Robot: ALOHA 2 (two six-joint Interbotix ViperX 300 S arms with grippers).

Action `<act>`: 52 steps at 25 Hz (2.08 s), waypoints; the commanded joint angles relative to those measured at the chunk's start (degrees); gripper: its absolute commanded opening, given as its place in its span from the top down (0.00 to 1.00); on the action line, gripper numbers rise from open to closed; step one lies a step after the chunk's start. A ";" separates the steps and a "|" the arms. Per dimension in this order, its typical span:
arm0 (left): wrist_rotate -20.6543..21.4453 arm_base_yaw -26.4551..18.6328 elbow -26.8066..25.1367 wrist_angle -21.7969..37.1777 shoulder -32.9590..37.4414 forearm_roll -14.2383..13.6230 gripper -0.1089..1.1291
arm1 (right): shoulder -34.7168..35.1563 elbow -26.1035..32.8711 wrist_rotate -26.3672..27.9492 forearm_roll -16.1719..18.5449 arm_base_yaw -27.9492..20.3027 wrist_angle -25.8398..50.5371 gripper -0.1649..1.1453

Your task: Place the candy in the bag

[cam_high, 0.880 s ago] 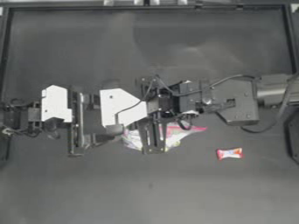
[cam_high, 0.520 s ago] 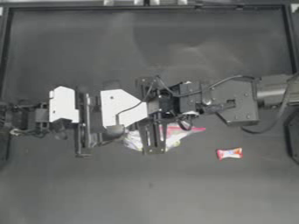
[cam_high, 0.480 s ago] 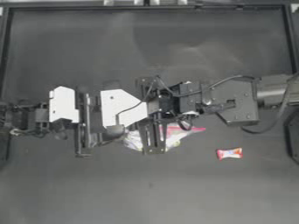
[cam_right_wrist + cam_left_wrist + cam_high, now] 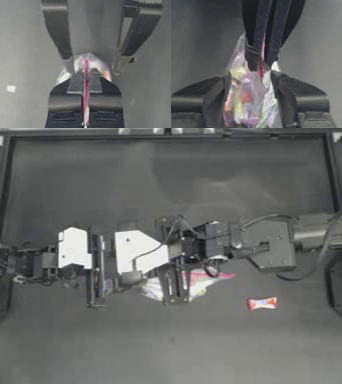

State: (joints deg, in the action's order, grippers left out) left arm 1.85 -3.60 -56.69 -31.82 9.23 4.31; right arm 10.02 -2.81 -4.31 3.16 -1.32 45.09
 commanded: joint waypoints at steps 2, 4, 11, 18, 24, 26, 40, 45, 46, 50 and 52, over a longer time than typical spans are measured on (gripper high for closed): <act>0.26 0.00 1.14 -0.44 0.70 0.00 0.35 | -2.37 0.44 0.00 -0.09 0.09 -0.26 0.84; 0.26 0.00 1.14 -0.44 0.70 0.00 0.38 | -2.37 0.44 0.00 -0.09 0.09 -0.26 0.83; 0.35 0.18 1.14 -0.88 1.05 -0.09 0.40 | -2.37 0.26 0.00 -0.26 0.18 -0.35 0.84; 0.35 0.26 1.14 -1.85 1.05 -0.09 0.45 | -2.37 0.09 0.00 -0.26 0.26 -0.26 0.84; 0.62 0.44 1.14 -1.85 1.05 -0.26 0.69 | -2.37 0.00 0.00 -0.09 0.26 -0.26 0.84; 0.88 0.53 1.14 -1.85 1.05 -0.53 0.79 | -2.37 0.00 0.00 -0.09 0.35 -0.35 0.84; 3.52 1.32 0.70 -1.58 1.58 -0.79 0.88 | -2.64 -1.49 1.05 0.26 0.26 0.18 0.84; 3.69 1.41 0.00 -1.49 2.99 -0.79 0.88 | -3.87 -3.60 3.52 1.93 0.26 0.18 0.84; 3.69 1.32 -0.09 -1.49 3.16 -0.79 0.88 | -4.04 -3.96 3.96 2.11 0.26 0.18 0.84; 3.78 1.41 -0.35 -1.41 3.52 -0.79 0.88 | -4.66 -5.71 5.54 2.64 0.26 0.18 0.84; 3.78 1.41 -0.44 -1.41 3.52 -0.79 0.88 | -5.01 -6.59 6.06 2.64 0.26 0.18 0.84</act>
State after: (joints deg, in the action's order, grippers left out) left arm 5.54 -2.29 -57.30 -33.05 9.67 3.52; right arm 7.12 -9.05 1.41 5.80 -0.97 44.82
